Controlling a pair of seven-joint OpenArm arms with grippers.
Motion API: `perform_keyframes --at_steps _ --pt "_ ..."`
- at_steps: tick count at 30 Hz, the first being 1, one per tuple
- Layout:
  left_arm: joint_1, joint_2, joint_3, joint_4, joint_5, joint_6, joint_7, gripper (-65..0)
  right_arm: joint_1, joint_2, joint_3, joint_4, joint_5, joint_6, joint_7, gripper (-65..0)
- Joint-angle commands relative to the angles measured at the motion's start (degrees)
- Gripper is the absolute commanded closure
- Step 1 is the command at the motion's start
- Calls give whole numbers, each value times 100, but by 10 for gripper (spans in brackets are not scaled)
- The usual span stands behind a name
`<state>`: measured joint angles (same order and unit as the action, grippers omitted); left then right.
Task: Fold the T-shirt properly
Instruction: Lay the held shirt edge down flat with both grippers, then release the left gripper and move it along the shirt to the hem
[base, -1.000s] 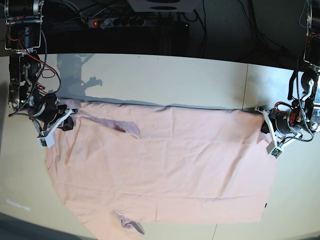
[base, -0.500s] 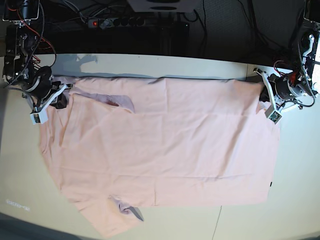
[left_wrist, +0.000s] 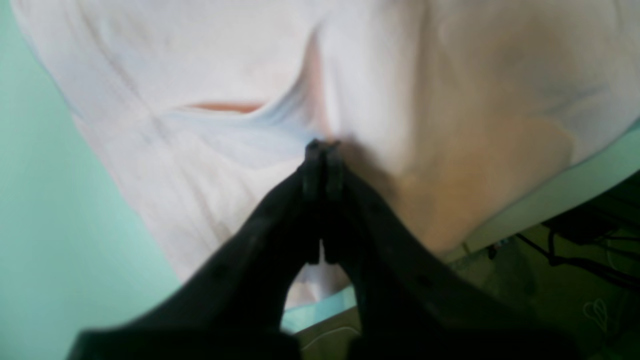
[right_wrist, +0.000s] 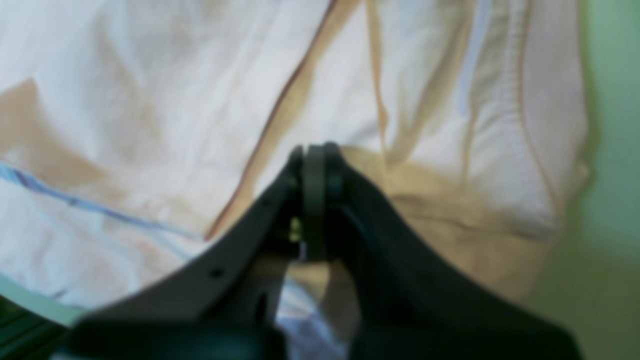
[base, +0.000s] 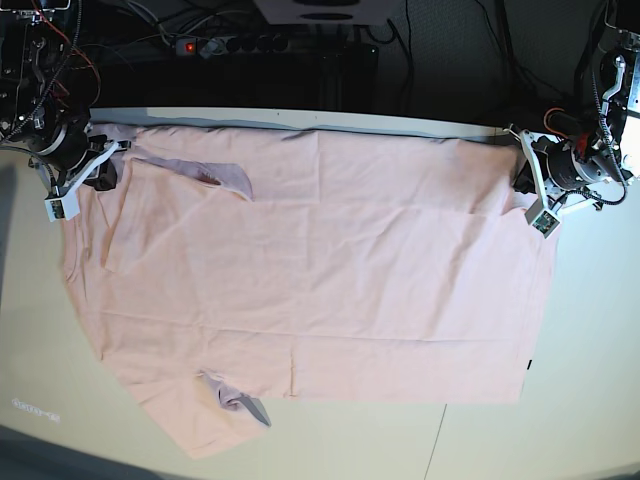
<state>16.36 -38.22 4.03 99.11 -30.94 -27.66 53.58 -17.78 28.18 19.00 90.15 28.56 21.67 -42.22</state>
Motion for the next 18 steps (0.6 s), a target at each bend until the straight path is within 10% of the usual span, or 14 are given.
perform_keyframes --at_steps 1,13,18 --pt "0 -68 -37 68 -4 0 39 0 -2 153 59 48 22 -42 -2 0" --pt "-433 -70 -992 111 -136 0 -494 -161 -2 197 59 48 81 -24 17 0" --pt "-896 -105 -1272 94 -396 -9 -660 -331 -2 197 59 48 81 -24 17 0"
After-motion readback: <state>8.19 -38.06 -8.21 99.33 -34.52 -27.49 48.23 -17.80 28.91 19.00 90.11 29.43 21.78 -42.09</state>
